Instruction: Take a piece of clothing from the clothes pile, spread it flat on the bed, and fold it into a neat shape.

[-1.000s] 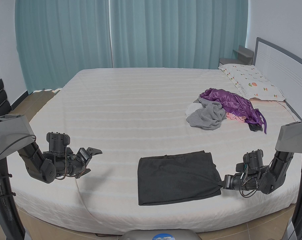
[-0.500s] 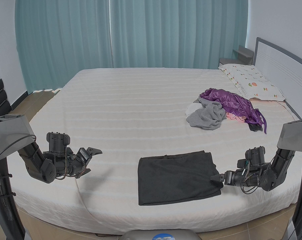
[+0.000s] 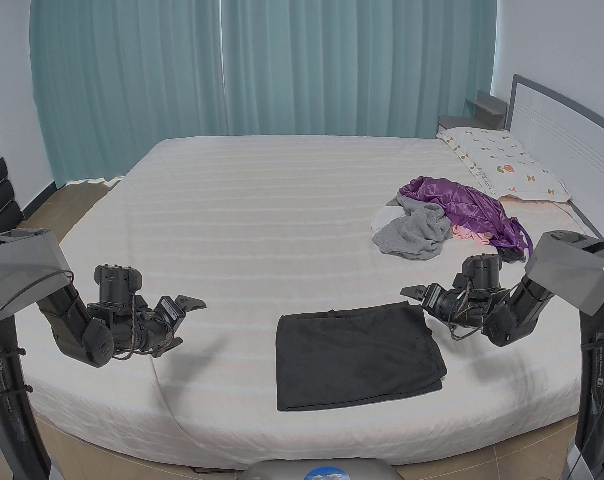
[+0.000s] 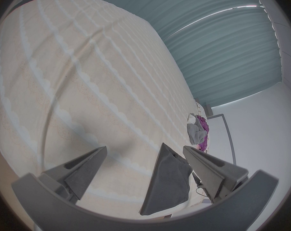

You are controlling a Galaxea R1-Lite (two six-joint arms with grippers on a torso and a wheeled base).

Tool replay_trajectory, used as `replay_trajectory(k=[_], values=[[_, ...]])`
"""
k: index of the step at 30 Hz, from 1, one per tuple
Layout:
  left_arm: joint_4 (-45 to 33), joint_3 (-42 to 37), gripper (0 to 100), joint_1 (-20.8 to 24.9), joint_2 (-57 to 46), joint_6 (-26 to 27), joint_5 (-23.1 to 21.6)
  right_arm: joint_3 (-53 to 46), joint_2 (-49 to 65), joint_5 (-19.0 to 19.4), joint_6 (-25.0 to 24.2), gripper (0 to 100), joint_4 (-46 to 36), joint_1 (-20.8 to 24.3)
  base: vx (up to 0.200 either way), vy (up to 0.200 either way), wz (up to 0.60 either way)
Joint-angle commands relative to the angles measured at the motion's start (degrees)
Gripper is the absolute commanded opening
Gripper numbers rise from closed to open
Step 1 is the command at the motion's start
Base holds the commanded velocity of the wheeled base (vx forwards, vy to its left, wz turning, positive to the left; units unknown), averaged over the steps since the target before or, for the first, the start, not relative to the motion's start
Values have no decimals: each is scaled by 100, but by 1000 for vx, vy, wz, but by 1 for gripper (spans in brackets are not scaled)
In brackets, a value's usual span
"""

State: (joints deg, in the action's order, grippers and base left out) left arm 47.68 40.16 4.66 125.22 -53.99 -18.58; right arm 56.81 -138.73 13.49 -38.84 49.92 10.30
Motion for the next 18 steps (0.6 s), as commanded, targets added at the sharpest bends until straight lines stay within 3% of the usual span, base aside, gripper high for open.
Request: replay_trajectory(k=[1, 6, 7, 18], values=[[5, -8, 100, 18, 11, -6, 3, 524, -629, -58, -106, 100, -17, 112, 0, 0, 0], [5, -8, 100, 18, 11, -6, 12, 726, -778, -75, -98, 100, -53, 86, 0, 0, 0], [5, -8, 100, 18, 11, 3, 30, 770, -778, -75, -106, 0, -53, 69, 0, 0, 0], [5, -8, 100, 70, 20, 3, 109, 779, -717, -224, -133, 0, -9, -169, 0, 0, 0]])
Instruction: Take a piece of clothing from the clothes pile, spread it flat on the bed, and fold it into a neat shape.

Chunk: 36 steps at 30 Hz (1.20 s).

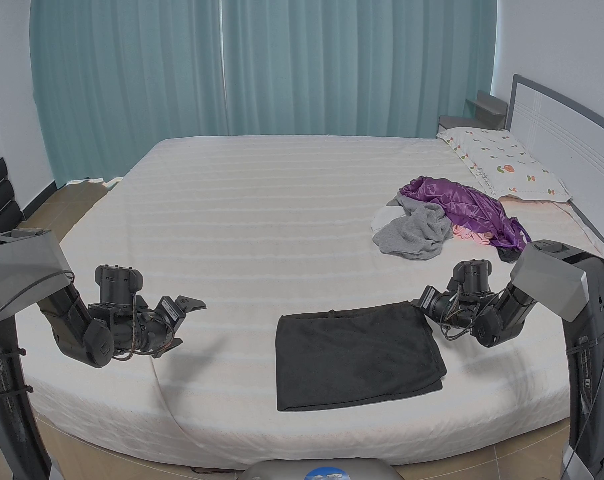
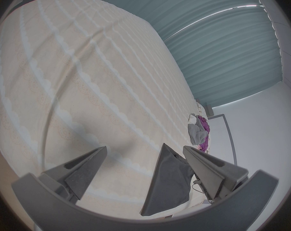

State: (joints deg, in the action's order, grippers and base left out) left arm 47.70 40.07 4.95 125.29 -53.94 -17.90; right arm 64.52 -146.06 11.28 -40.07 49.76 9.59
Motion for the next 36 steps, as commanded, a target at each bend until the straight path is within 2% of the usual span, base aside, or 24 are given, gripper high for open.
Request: replay_trajectory(k=[1, 6, 18, 19, 27, 28, 31, 36], values=[[11, 1, 100, 68, 30, 7, 120, 16, 16, -3, -10, 0, 7, -133, 0, 0, 0], [99, 71, 100, 235, 232, 68, 629, 69, -19, 6, -18, 0, -2, -256, 0, 0, 0], [257, 36, 100, 243, 259, 77, 656, 166, -90, -3, -185, 0, -37, -256, 0, 0, 0], [257, 36, 100, 243, 259, 77, 656, 166, -81, 6, -220, 100, -37, -247, 0, 0, 0], [248, 10, 100, 287, 197, 51, 629, -19, 86, 6, -475, 100, 16, -256, 0, 0, 0], [240, 18, 100, 287, 197, 24, 603, -89, 174, 15, -748, 100, 16, -265, 0, 0, 0], [231, -8, 100, 296, 188, 24, 603, -203, 279, 24, -1064, 100, 16, -256, 0, 0, 0], [231, -61, 100, 410, 188, 24, 603, -291, 306, 15, -1126, 100, 16, -256, 0, -200, 0]])
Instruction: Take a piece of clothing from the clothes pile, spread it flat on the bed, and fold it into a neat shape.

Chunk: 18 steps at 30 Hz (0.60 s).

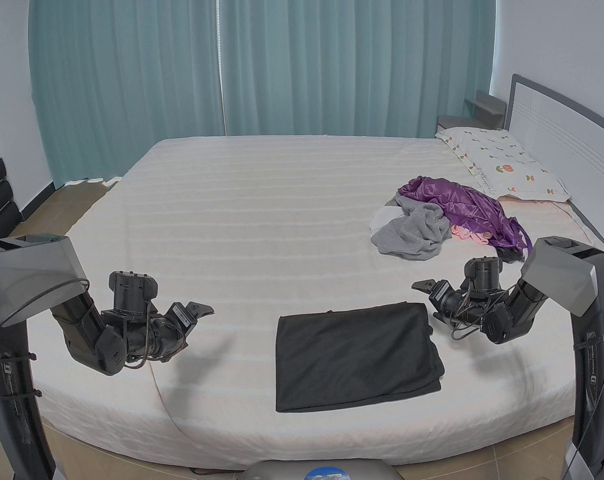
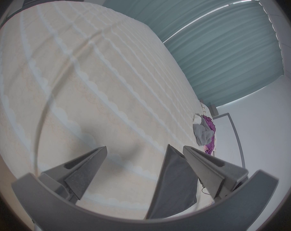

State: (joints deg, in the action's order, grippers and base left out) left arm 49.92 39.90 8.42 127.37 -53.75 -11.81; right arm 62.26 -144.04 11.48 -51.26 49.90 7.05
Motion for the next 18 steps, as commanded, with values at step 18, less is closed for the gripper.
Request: replay_trajectory(k=[18], values=[[-17, 396, 100, 485, 174, 75, 118, -109, 52, -15, 2, 100, 3, 69, 0, -111, 0]])
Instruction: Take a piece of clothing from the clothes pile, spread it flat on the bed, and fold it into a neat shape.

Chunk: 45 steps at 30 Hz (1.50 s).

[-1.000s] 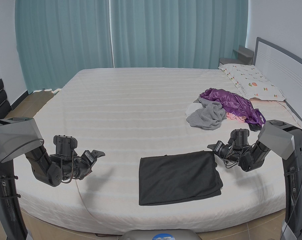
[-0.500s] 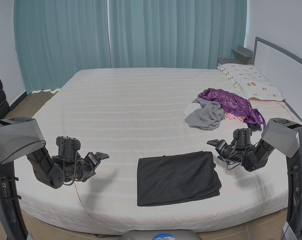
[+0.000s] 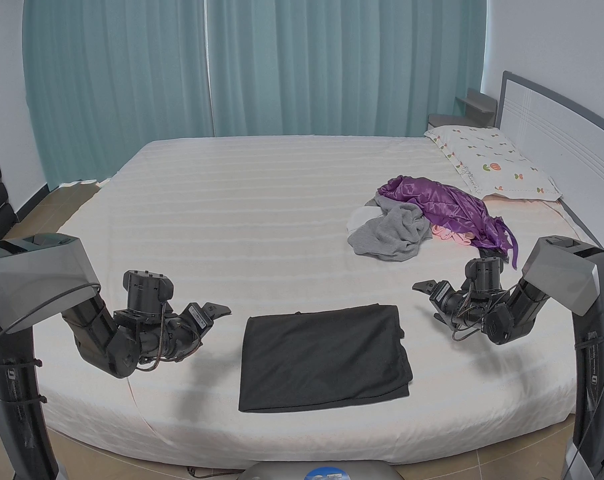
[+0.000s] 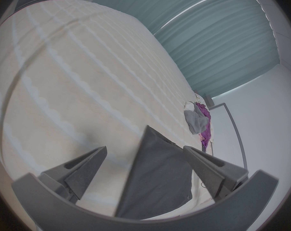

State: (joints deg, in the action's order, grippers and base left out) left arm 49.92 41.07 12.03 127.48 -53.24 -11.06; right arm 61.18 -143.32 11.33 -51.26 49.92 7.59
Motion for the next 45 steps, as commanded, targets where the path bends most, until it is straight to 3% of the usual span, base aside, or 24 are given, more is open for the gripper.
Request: replay_trajectory(k=[1, 6, 10, 14, 26, 27, 38, 45], values=[[-17, 411, 100, 159, 260, 68, 60, -1, -20, 1, 2, 100, 0, 14, 0, 0, 0], [-9, 929, 100, 344, 779, 586, 165, -54, -38, -8, 28, 100, 9, 67, 0, 0, 0], [-35, 1588, 100, 484, 1315, 1035, 710, -89, -64, -8, 37, 100, 167, 102, 0, 0, 0], [-44, 2116, 100, 660, 1710, 1131, 1202, -116, -73, -8, 46, 100, 202, 111, 0, 0, 0], [-193, 2353, 100, 713, 1807, 1149, 1220, -107, -99, -16, 64, 100, 202, 137, 0, 0, 0], [-202, 2353, 0, 722, 1807, 1149, 1220, -98, -117, -25, 81, 100, 202, 146, 0, 0, 0], [-255, 2362, 0, 766, 1825, 1149, 1273, -45, -161, -25, 178, 100, 202, 216, 0, 0, 0], [-211, 2344, 0, 757, 1833, 1140, 1651, 201, -293, -34, 266, 100, 211, 401, 0, 0, 0]])
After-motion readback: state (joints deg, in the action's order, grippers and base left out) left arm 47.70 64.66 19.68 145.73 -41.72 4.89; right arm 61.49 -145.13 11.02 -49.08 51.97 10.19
